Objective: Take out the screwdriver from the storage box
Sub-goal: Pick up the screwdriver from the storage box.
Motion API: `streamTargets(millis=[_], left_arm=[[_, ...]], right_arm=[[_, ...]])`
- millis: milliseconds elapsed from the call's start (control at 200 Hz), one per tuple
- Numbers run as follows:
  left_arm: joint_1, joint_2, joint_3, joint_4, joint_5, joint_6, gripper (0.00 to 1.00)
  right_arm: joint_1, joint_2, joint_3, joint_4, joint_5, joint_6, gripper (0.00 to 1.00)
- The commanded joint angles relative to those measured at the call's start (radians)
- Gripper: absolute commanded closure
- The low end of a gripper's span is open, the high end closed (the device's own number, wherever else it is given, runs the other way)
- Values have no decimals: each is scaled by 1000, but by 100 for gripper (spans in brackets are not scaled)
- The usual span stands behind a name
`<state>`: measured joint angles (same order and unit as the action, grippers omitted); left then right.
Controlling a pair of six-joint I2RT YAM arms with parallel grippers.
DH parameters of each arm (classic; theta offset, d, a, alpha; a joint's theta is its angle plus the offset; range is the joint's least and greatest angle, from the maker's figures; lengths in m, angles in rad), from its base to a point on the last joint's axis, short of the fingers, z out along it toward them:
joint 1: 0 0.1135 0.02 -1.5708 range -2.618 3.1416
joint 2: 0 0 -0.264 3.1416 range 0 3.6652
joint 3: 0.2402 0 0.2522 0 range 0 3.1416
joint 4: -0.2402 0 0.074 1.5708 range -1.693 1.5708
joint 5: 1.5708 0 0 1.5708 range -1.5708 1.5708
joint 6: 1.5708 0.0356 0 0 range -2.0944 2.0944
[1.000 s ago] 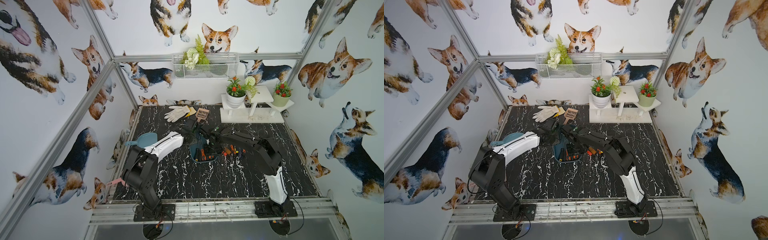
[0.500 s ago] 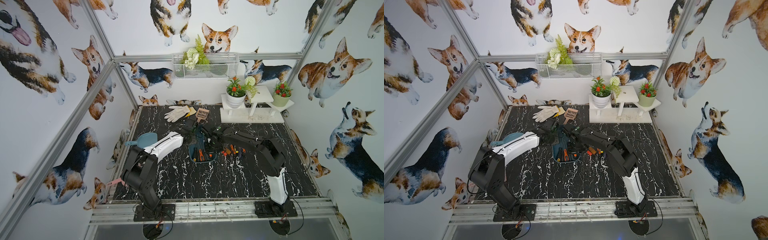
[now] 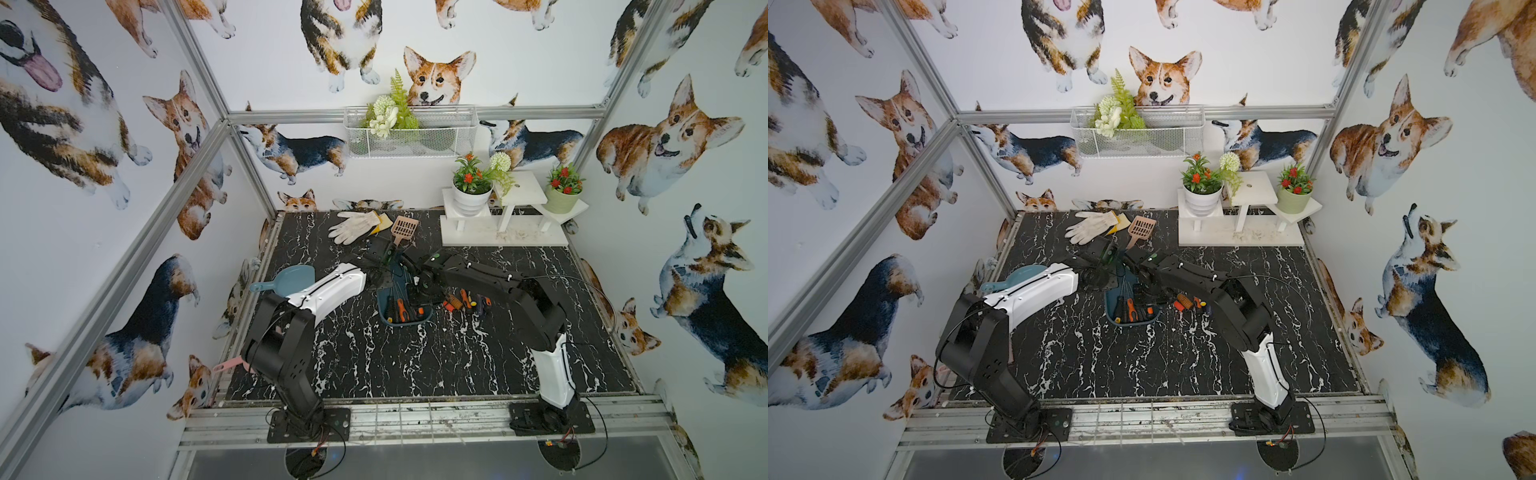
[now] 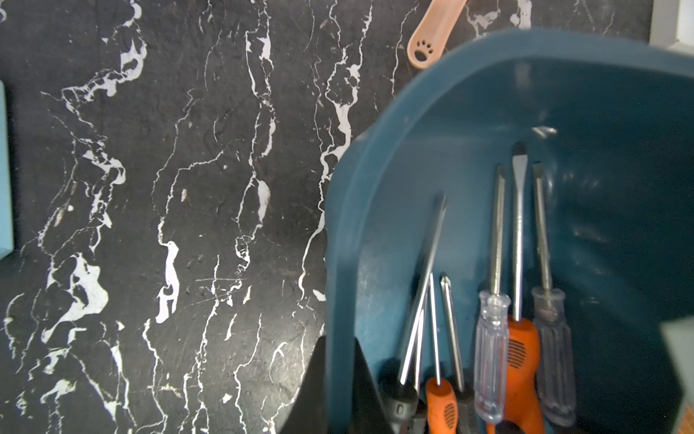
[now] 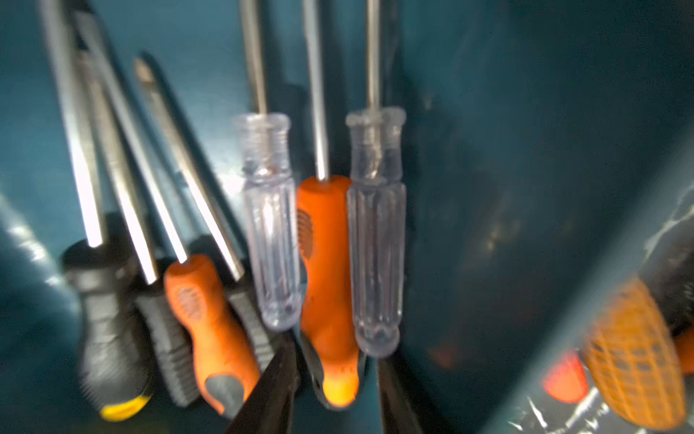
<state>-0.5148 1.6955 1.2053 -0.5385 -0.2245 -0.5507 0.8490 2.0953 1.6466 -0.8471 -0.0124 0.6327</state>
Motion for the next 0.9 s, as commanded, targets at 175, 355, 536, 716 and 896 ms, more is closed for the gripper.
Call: streamTargets(millis=[175, 355, 536, 716, 896], left_arm=[[1, -13, -6, 23, -4, -2, 100], [0, -13, -6, 23, -6, -2, 100], [0, -16, -6, 23, -7, -1, 100], [1, -23, -6, 24, -13, -1, 100], [0, -23, -6, 22, -15, -1, 100]], right_arm=[[-4, 78, 64, -83, 80, 23, 65], [-4, 119, 63, -85, 75, 33, 70], [-4, 136, 30, -55, 50, 44, 59], [-7, 133, 8, -34, 53, 52, 65], [-8, 87, -30, 8, 52, 64, 86]])
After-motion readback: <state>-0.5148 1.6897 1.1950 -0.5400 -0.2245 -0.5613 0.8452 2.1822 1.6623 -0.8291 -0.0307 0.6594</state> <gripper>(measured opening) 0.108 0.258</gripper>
